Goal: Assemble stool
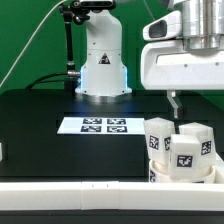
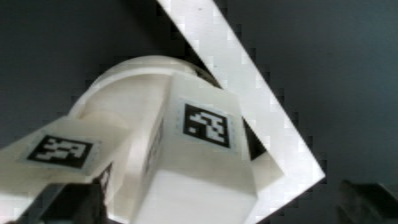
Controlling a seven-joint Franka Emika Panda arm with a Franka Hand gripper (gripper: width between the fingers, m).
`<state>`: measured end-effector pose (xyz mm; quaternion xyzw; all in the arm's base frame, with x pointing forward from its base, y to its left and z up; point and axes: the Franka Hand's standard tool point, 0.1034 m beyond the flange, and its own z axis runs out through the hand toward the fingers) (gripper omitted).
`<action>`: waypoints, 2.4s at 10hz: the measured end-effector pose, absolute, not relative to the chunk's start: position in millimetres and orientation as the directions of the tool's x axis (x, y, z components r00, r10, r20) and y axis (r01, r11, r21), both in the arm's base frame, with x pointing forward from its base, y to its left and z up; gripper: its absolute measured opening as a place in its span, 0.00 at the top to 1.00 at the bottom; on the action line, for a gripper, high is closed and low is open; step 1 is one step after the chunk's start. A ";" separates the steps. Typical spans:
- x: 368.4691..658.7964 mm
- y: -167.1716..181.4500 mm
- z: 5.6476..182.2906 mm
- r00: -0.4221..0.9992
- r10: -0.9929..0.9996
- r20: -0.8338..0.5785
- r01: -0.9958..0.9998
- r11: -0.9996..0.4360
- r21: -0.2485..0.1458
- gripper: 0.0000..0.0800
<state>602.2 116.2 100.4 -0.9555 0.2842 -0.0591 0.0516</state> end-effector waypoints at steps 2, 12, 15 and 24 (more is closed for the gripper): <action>602.1 116.1 100.0 0.884 -0.457 0.097 -0.445 -0.887 -0.122 0.19; 608.9 123.7 109.9 0.743 0.667 0.055 0.661 -0.745 0.090 0.19; 610.1 129.6 109.2 0.459 0.887 -0.054 0.886 -0.452 0.102 0.19; 609.9 116.8 95.5 -0.245 0.945 -0.217 0.965 0.259 0.037 0.19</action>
Offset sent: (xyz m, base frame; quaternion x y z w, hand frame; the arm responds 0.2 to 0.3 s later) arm 0.0133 0.0224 0.0075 0.0028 -0.0599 -0.3322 0.9413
